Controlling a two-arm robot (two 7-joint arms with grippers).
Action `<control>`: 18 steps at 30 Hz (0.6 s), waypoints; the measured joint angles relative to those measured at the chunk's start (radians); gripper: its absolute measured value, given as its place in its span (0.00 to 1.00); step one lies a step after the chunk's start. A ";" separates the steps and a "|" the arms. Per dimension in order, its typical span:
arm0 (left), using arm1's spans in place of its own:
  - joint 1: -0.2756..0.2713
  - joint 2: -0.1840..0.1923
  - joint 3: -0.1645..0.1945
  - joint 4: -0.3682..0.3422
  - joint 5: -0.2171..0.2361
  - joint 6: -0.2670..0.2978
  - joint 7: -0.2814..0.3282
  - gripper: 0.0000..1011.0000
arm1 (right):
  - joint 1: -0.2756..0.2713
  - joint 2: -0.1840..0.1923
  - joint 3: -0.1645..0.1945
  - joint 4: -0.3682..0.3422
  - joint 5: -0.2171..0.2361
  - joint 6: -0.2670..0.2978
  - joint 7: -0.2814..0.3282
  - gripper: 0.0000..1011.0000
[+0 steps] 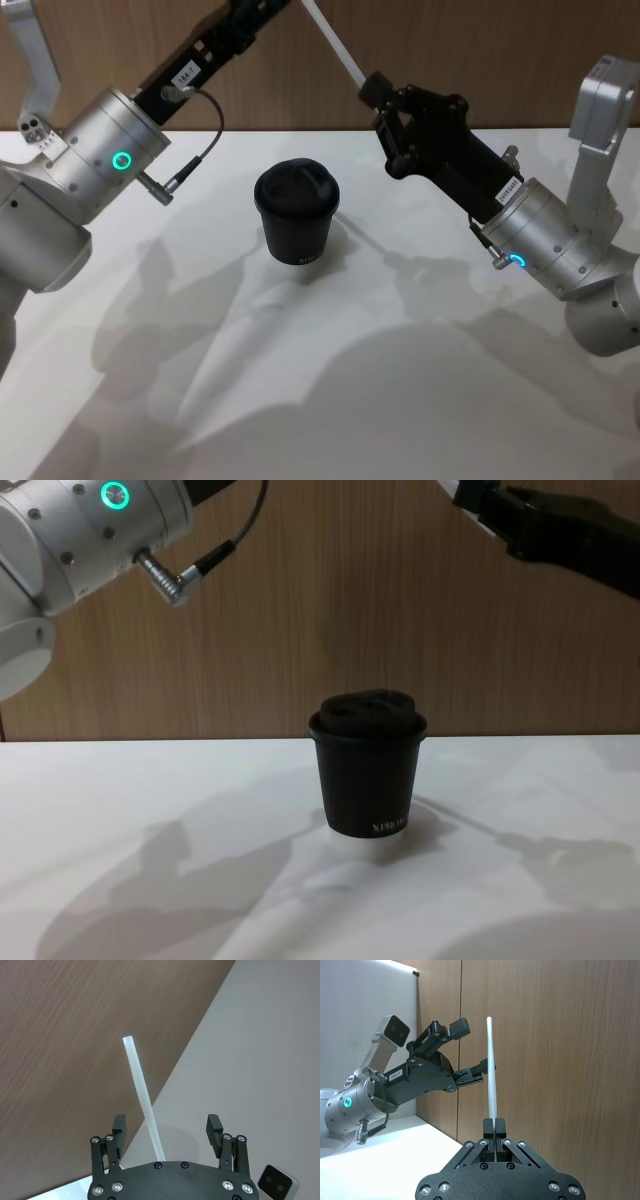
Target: Pick up the straw with one hand, pass it to the other hand, and insert it into the cup.
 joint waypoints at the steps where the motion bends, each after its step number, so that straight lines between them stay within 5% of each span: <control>1: -0.002 -0.003 0.001 0.005 -0.001 -0.002 0.006 0.99 | 0.000 0.000 0.000 0.000 0.000 0.000 0.000 0.02; 18: -0.040 -0.023 0.024 0.050 -0.011 -0.008 0.034 0.99 | 0.000 0.000 0.000 0.000 0.000 0.000 0.000 0.02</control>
